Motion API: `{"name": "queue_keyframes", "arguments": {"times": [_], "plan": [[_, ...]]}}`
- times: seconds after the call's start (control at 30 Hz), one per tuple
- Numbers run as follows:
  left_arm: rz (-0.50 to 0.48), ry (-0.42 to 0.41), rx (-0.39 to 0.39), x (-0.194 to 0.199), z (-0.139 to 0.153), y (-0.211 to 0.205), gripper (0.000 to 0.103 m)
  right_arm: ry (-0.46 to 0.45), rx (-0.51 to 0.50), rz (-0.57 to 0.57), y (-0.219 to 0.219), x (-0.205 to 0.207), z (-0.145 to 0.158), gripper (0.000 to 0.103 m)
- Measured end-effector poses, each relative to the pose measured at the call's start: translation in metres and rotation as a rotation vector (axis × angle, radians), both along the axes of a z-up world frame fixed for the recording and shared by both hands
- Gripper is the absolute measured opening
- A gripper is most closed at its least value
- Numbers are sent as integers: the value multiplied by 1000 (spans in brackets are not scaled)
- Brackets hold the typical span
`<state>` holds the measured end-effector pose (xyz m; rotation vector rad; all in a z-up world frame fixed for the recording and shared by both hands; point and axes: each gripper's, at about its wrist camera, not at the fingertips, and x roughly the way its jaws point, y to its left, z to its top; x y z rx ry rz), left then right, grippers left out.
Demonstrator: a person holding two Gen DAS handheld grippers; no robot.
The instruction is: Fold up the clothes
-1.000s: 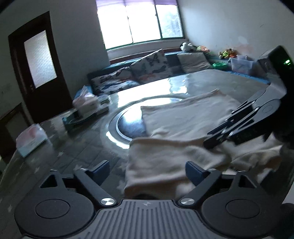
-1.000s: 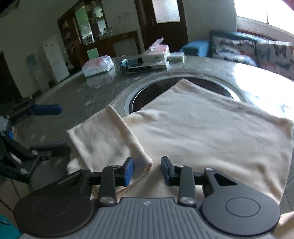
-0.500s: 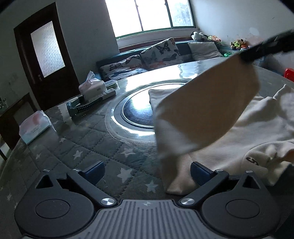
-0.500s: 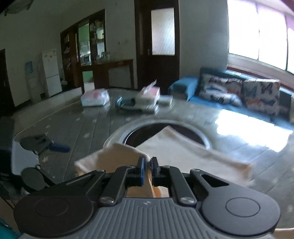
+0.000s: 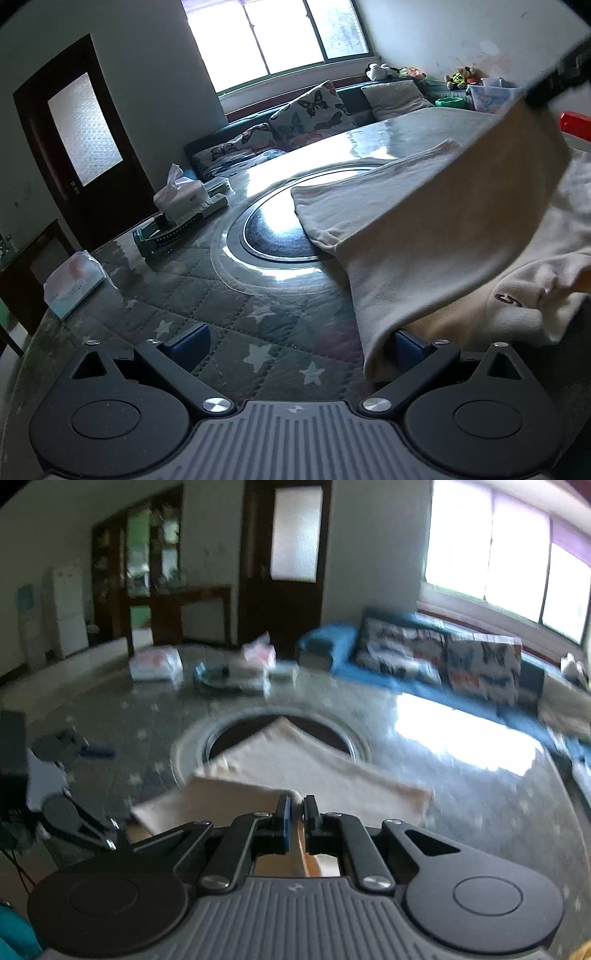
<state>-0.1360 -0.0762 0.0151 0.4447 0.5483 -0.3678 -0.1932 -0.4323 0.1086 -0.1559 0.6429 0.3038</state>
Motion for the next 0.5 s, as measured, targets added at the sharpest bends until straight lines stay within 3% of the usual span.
{"name": "queue_keyframes", "arguments": {"times": [0.23,0.5], "plan": [[19,19,0,6,4,12,101,98,22,-71,-22,5,-39,12],[12,32,-45,9,21,22,101,129,21,-36,-18,10,-70,12]]}}
